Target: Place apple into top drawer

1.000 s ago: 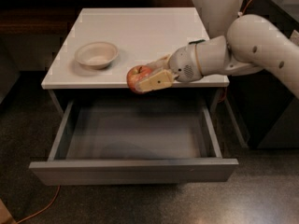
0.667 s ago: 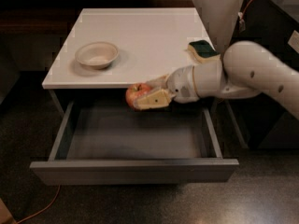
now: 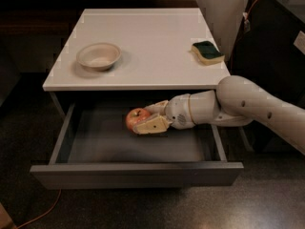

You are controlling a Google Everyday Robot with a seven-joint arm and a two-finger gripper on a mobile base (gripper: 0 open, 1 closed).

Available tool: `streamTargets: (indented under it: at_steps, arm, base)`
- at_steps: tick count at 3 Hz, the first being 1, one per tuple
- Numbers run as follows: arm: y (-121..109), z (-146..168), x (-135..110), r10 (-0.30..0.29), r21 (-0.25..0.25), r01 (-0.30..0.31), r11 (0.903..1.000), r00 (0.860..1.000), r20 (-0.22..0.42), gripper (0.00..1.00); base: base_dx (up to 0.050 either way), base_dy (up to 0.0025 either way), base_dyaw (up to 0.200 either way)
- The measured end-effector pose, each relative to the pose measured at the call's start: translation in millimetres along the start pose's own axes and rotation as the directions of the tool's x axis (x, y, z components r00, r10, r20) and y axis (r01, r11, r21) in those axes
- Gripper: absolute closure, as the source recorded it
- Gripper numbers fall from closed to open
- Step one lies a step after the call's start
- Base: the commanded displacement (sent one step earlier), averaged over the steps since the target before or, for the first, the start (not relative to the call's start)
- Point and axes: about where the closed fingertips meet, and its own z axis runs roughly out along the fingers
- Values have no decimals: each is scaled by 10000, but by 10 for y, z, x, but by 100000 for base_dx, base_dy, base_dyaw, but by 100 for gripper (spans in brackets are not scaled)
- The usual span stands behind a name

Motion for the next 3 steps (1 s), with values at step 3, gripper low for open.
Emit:
streamTargets:
  at_steps: [3]
  arm:
    - [-150,611,631,-1112,-1595,1055,9816,9934,-273,79]
  base:
    - [0,0,0]
